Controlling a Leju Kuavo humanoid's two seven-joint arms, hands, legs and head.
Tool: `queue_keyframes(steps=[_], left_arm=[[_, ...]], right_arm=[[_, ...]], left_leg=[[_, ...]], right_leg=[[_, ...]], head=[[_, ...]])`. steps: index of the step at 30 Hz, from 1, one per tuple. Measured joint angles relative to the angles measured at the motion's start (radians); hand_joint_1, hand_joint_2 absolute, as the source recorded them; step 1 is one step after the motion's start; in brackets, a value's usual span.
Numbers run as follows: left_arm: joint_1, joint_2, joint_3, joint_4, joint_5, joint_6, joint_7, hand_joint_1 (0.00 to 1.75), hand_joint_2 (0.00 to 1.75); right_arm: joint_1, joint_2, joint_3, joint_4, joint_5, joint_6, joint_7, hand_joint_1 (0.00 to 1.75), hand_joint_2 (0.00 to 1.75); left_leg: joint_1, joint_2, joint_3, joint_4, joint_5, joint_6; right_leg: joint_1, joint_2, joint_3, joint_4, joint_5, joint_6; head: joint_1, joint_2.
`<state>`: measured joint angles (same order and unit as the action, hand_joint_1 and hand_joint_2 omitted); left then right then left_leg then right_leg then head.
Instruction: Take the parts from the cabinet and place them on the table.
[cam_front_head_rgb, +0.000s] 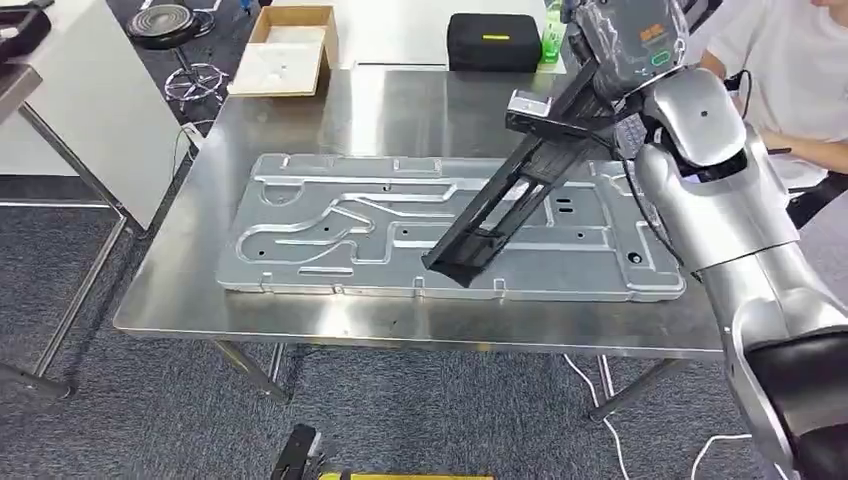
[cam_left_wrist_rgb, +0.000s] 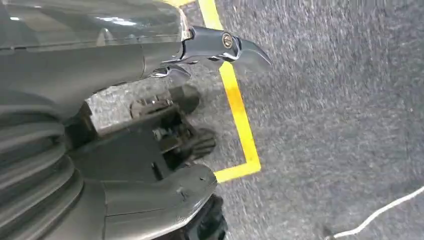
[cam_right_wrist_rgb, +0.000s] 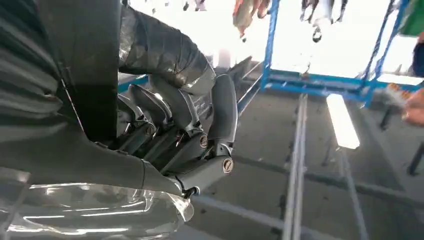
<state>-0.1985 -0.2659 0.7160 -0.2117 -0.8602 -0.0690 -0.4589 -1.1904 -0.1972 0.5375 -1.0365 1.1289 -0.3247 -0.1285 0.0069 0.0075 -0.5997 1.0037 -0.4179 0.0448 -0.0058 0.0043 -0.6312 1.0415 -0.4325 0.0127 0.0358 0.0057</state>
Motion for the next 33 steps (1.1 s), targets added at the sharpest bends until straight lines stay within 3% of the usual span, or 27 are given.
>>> queue_keyframes(steps=[1, 4, 5, 6, 7, 9, 10, 11, 14, 15, 16, 17, 19, 20, 21, 22, 24, 25, 26, 28, 33], left_arm=[[-0.002, 0.000, 0.000, 0.000, 0.002, -0.004, 0.000, 0.00, 1.75], [-0.004, -0.001, 0.000, 0.000, 0.009, -0.011, 0.002, 0.00, 1.75], [-0.002, -0.001, 0.000, 0.000, 0.009, -0.012, 0.003, 0.00, 1.75], [0.000, -0.001, 0.000, 0.000, 0.010, -0.012, 0.003, 0.00, 1.75], [0.000, -0.001, 0.000, 0.000, 0.010, -0.012, 0.003, 0.00, 1.75], [0.000, -0.002, 0.000, 0.000, 0.011, -0.012, 0.003, 0.00, 1.75], [0.000, -0.001, 0.000, 0.000, 0.011, -0.012, 0.003, 0.00, 1.75], [-0.003, -0.002, 0.000, 0.000, 0.011, -0.012, 0.003, 0.00, 1.75], [0.000, -0.002, 0.000, 0.000, 0.008, -0.013, 0.004, 0.00, 1.75], [0.000, -0.001, 0.000, 0.000, 0.008, -0.013, 0.005, 0.00, 1.75], [-0.001, -0.001, 0.000, 0.000, 0.008, -0.013, 0.005, 0.00, 1.75], [-0.001, -0.001, 0.000, 0.000, 0.007, -0.013, 0.005, 0.00, 1.75], [-0.001, -0.001, 0.000, 0.000, 0.005, -0.013, 0.007, 0.00, 1.75], [0.000, -0.001, 0.000, 0.000, 0.005, -0.013, 0.008, 0.00, 1.75], [0.002, -0.001, 0.000, 0.000, 0.005, -0.014, 0.009, 0.00, 1.75], [0.002, -0.001, 0.000, 0.000, 0.004, -0.015, 0.010, 0.00, 1.75], [0.001, -0.001, 0.000, 0.000, 0.002, -0.016, 0.010, 0.00, 1.75], [0.000, 0.000, 0.000, 0.000, 0.001, -0.016, 0.010, 0.00, 1.75], [-0.001, 0.001, 0.000, 0.000, 0.001, -0.016, 0.010, 0.00, 1.75], [0.000, 0.001, 0.000, 0.000, 0.000, -0.017, 0.010, 0.00, 1.75], [0.000, 0.001, 0.000, 0.000, -0.001, -0.017, 0.010, 0.00, 1.75]], right_arm=[[-0.011, -0.002, 0.007, 0.003, -0.013, 0.018, -0.006, 1.75, 1.75], [-0.028, 0.000, 0.030, 0.020, -0.037, 0.047, -0.008, 1.75, 1.75], [-0.027, 0.000, 0.034, 0.027, -0.038, 0.049, -0.008, 1.75, 1.75], [-0.026, 0.000, 0.038, 0.033, -0.038, 0.051, -0.008, 1.75, 1.75], [-0.027, 0.000, 0.042, 0.037, -0.038, 0.052, -0.009, 1.75, 1.75], [-0.031, 0.000, 0.047, 0.040, -0.042, 0.055, -0.011, 1.75, 1.75], [-0.032, 0.000, 0.048, 0.044, -0.054, 0.063, -0.018, 1.75, 1.75], [-0.037, 0.002, 0.053, 0.047, -0.067, 0.073, -0.029, 1.75, 1.75], [-0.023, 0.002, 0.064, 0.055, -0.111, 0.070, -0.052, 1.75, 1.75], [-0.021, 0.003, 0.066, 0.055, -0.121, 0.068, -0.058, 1.75, 1.75], [-0.021, 0.006, 0.071, 0.054, -0.128, 0.066, -0.062, 1.75, 1.75], [-0.020, 0.010, 0.078, 0.054, -0.136, 0.064, -0.062, 1.75, 1.75], [-0.008, 0.013, 0.087, 0.053, -0.154, 0.062, -0.065, 1.75, 1.75], [0.000, 0.014, 0.092, 0.053, -0.162, 0.062, -0.068, 1.75, 1.75], [0.008, 0.015, 0.095, 0.052, -0.165, 0.063, -0.071, 1.75, 1.75], [0.015, 0.017, 0.098, 0.049, -0.168, 0.063, -0.072, 1.75, 1.75], [0.016, 0.019, 0.105, 0.042, -0.173, 0.063, -0.075, 1.75, 1.75], [0.016, 0.019, 0.107, 0.039, -0.174, 0.063, -0.074, 1.75, 1.75], [0.015, 0.019, 0.108, 0.039, -0.174, 0.063, -0.074, 1.75, 1.75], [0.018, 0.020, 0.111, 0.039, -0.174, 0.063, -0.074, 1.75, 1.75], [0.019, 0.020, 0.113, 0.039, -0.174, 0.063, -0.074, 1.75, 1.75]], left_leg=[[-0.003, 0.000, 0.002, -0.007, 0.003, 0.003], [-0.003, 0.002, 0.000, -0.006, 0.004, 0.008], [-0.002, 0.001, 0.000, -0.006, 0.004, 0.008], [-0.002, 0.000, 0.000, -0.005, 0.004, 0.008], [0.000, -0.002, 0.000, -0.002, 0.002, 0.005], [0.004, -0.004, 0.000, 0.013, -0.008, -0.006], [0.002, -0.005, -0.005, 0.020, -0.016, -0.014], [-0.003, -0.005, -0.011, 0.032, -0.019, -0.020], [-0.002, -0.004, -0.012, 0.025, -0.015, -0.031], [0.000, -0.005, -0.016, 0.030, -0.023, -0.038], [0.001, -0.005, -0.023, 0.053, -0.042, -0.043], [0.002, -0.005, -0.045, 0.106, -0.074, -0.047], [0.004, -0.005, -0.124, 0.272, -0.146, -0.052], [0.004, -0.005, -0.153, 0.328, -0.159, -0.052], [0.004, -0.005, -0.162, 0.337, -0.148, -0.050], [0.004, -0.005, -0.148, 0.300, -0.117, -0.047], [0.002, -0.006, -0.067, 0.129, -0.025, -0.033], [-0.002, -0.007, -0.032, 0.048, 0.000, -0.022], [-0.005, -0.007, -0.019, 0.031, -0.014, -0.021], [-0.009, -0.008, -0.020, 0.028, -0.012, -0.020], [-0.009, -0.008, -0.020, 0.028, -0.012, -0.019]], right_leg=[[0.000, -0.001, -0.011, 0.021, -0.019, 0.003], [-0.006, 0.000, -0.111, 0.237, -0.127, 0.014], [-0.010, -0.001, -0.136, 0.285, -0.135, 0.017], [-0.014, -0.001, -0.139, 0.285, -0.119, 0.020], [-0.019, -0.002, -0.119, 0.240, -0.085, 0.023], [-0.025, -0.006, -0.029, 0.062, 0.007, 0.029], [-0.024, -0.008, -0.002, 0.014, -0.005, 0.030], [-0.016, -0.004, -0.005, 0.004, -0.001, 0.019], [-0.013, -0.002, -0.011, 0.009, -0.002, 0.002], [-0.021, -0.002, -0.008, 0.003, 0.004, -0.009], [-0.021, -0.002, -0.006, 0.000, 0.004, -0.014], [-0.022, -0.002, -0.005, 0.000, 0.004, -0.020], [-0.017, -0.001, -0.005, 0.000, 0.002, -0.024], [-0.016, -0.001, -0.005, 0.001, 0.002, -0.024], [-0.014, -0.001, -0.004, 0.001, 0.001, -0.025], [-0.013, 0.000, -0.003, 0.001, 0.001, -0.025], [-0.010, 0.002, 0.002, 0.001, -0.001, -0.024], [-0.011, 0.001, 0.003, 0.000, -0.003, -0.022], [-0.005, 0.002, 0.000, 0.001, -0.003, -0.018], [-0.009, 0.001, 0.000, -0.002, -0.001, -0.007], [-0.010, 0.001, 0.001, -0.005, 0.001, -0.004]], head=[[0.002, 0.000], [0.001, 0.000], [0.001, 0.000], [0.001, 0.000], [0.001, 0.000], [0.001, 0.000], [0.001, 0.000], [0.000, 0.000], [0.000, 0.000], [-0.001, 0.000], [0.000, 0.000], [-0.001, 0.000], [-0.001, 0.000], [-0.001, 0.000], [0.000, 0.000], [-0.001, 0.000], [-0.001, 0.000], [0.000, 0.000], [0.000, 0.000], [0.000, 0.000], [-0.001, 0.000]])
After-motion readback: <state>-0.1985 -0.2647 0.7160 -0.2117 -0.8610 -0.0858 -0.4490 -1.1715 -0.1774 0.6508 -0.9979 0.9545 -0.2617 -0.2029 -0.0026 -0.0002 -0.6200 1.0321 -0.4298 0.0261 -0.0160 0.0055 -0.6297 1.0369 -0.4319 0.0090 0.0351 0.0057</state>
